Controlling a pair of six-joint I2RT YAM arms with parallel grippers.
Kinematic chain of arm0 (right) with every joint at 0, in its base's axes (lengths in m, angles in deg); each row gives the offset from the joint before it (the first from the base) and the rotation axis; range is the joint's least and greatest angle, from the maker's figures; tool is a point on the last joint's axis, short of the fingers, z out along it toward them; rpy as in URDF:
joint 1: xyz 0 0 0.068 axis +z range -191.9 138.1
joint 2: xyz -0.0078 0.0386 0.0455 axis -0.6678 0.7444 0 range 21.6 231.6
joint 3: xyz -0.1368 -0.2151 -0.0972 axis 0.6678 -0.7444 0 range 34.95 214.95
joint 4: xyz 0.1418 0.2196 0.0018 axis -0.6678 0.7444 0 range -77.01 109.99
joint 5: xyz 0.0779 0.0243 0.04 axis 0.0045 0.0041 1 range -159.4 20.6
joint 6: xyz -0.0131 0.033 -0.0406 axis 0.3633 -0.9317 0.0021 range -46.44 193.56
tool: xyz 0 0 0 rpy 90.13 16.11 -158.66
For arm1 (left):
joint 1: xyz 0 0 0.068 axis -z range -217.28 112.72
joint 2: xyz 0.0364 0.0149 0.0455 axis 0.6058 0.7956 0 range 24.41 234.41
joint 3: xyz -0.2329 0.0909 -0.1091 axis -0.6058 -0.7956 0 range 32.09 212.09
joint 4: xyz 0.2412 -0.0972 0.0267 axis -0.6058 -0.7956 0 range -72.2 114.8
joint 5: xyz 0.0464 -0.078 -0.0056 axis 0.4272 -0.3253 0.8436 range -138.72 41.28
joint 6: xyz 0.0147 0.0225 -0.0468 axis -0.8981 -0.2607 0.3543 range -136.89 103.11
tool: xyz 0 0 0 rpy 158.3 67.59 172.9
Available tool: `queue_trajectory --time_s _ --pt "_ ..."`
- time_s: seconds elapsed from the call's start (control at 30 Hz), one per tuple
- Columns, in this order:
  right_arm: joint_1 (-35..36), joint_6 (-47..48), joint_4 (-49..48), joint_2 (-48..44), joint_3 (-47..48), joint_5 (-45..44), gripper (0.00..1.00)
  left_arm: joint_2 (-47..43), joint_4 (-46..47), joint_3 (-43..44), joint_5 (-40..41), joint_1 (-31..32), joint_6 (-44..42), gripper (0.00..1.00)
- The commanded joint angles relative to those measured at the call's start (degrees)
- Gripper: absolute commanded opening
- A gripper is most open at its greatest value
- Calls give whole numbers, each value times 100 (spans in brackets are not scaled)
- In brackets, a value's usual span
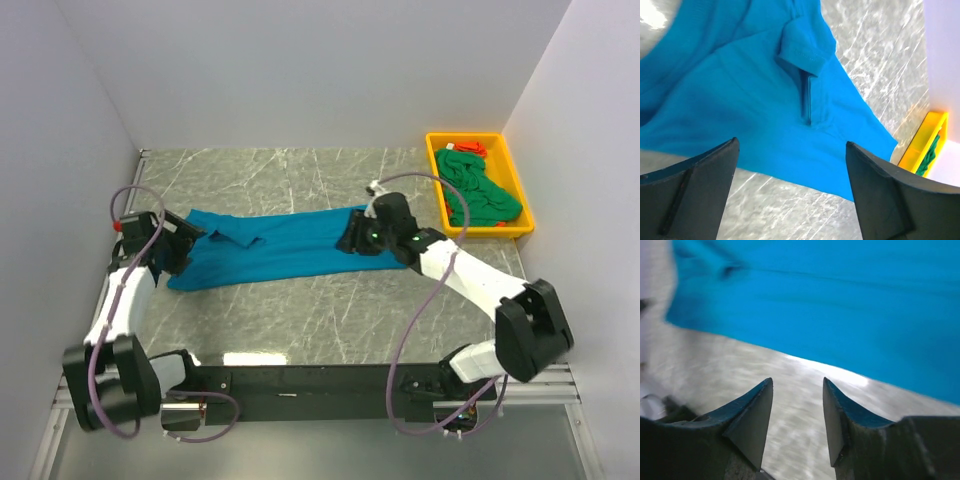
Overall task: Fold and stack the t-shirts
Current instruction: Fold the tshirt
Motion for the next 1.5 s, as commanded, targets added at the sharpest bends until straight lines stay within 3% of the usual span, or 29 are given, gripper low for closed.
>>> queue_trajectory --time_s 0.0,0.23,0.5,0.7,1.27,1.37,1.47 --pt "345 -387 -1168 598 578 626 50 649 938 309 -407 108 307 90" --pt "899 -1381 -2266 2146 1502 987 47 1557 414 1259 74 125 -289 84" --pt "1488 -2084 -3111 3499 2406 733 45 1470 237 794 725 134 -703 85" --pt "1682 -2664 -3366 4343 2952 416 45 1540 87 890 700 231 -747 85" --pt "1744 -3061 -3085 5321 3805 20 45 1584 9 969 708 231 -747 84" --pt "1735 -3078 -3041 5409 3937 47 44 1575 9 961 717 231 -747 84" --pt "1735 -3104 -3128 5365 3920 99 35 1593 9 969 708 231 -756 84"
